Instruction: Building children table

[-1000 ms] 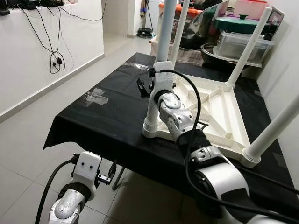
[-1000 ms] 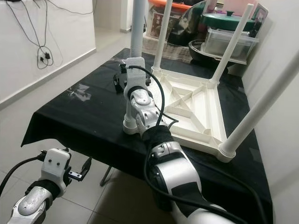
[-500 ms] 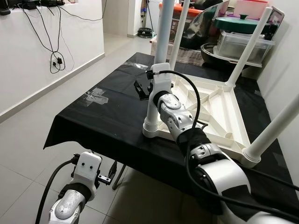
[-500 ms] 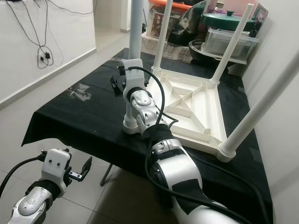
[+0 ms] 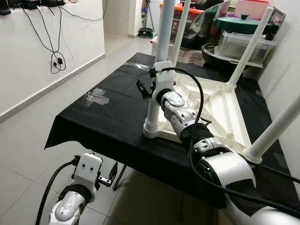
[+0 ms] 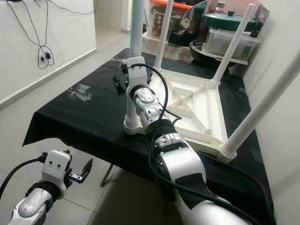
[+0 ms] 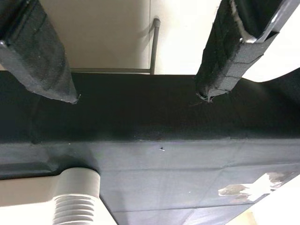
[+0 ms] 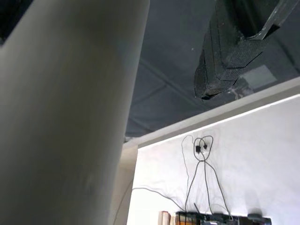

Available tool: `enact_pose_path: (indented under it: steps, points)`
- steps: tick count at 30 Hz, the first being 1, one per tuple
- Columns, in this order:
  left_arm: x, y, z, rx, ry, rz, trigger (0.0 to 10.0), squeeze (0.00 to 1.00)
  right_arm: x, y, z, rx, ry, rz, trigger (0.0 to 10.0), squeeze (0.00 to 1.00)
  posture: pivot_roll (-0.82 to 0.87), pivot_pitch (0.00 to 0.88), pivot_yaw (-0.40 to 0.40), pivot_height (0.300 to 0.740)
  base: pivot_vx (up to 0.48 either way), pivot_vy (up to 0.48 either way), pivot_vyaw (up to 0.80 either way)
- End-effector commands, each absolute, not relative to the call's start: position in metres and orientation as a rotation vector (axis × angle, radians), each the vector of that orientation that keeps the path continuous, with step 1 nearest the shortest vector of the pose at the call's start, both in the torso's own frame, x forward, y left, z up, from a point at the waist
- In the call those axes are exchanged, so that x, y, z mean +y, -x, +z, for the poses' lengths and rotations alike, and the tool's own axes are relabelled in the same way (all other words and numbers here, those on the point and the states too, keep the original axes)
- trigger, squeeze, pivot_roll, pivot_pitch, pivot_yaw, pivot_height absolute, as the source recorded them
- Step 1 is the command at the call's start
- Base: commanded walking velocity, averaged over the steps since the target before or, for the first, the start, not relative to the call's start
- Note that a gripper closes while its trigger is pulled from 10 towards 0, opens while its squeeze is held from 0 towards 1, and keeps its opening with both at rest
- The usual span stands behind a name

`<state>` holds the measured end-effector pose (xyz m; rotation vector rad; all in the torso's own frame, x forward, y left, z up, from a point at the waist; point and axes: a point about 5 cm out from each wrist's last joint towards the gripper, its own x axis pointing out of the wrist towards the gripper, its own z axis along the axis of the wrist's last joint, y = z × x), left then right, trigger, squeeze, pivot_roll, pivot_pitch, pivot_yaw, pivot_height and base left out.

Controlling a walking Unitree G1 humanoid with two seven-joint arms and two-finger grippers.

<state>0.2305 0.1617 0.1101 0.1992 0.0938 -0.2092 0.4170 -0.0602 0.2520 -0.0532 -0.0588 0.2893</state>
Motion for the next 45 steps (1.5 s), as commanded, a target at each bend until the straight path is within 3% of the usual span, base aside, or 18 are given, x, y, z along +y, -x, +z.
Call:
enact_pose_path:
  steps: [1,2,3,4,5,6,22,34,45]
  points:
    - [0.160,-0.229,0.107,0.105,-0.198,-0.224,10.0,0.00,-0.065,-0.419,0.252,-0.059,0.057,0.283,10.0,0.00,0.14,0.000,-0.121,0.740,0.000,0.000,0.00]
    - [0.160,-0.229,0.107,0.105,-0.198,-0.224,10.0,0.00,-0.065,-0.419,0.252,-0.058,0.062,0.284,8.1,0.00,0.14,0.000,-0.121,0.740,0.000,0.000,0.00]
    - [0.160,-0.229,0.107,0.105,-0.198,-0.224,10.0,0.00,-0.065,-0.419,0.252,-0.058,0.062,0.284,8.1,0.00,0.14,0.000,-0.121,0.740,0.000,0.000,0.00]
    - [0.160,-0.229,0.106,0.105,-0.197,-0.224,10.0,0.00,-0.067,-0.419,0.251,-0.055,0.068,0.282,5.5,0.00,0.14,0.000,-0.122,0.740,0.000,0.000,0.00]
    - [0.160,-0.228,0.106,0.106,-0.198,-0.224,10.0,0.00,-0.067,-0.419,0.251,-0.052,0.069,0.280,4.3,0.00,0.14,0.000,-0.122,0.740,0.000,0.000,0.00]
    - [0.160,-0.228,0.106,0.106,-0.198,-0.224,10.0,0.00,-0.068,-0.420,0.251,-0.050,0.070,0.280,0.2,0.00,0.14,0.000,-0.122,0.740,0.000,0.000,0.00]
    - [0.161,-0.227,0.107,0.109,-0.201,-0.226,10.0,0.00,-0.072,-0.421,0.247,-0.026,0.080,0.283,0.0,0.00,0.15,0.000,-0.121,0.740,0.000,0.000,0.00]
    - [0.162,-0.226,0.106,0.113,-0.201,-0.227,10.0,0.00,-0.078,-0.419,0.221,0.081,0.010,0.221,0.0,0.00,0.15,0.000,-0.118,0.740,0.000,0.000,0.00]
    - [0.161,-0.228,0.105,0.116,-0.199,-0.225,10.0,0.00,-0.087,-0.409,0.178,0.234,-0.091,-0.012,0.0,0.00,0.14,0.000,-0.121,0.740,0.000,0.000,0.00]
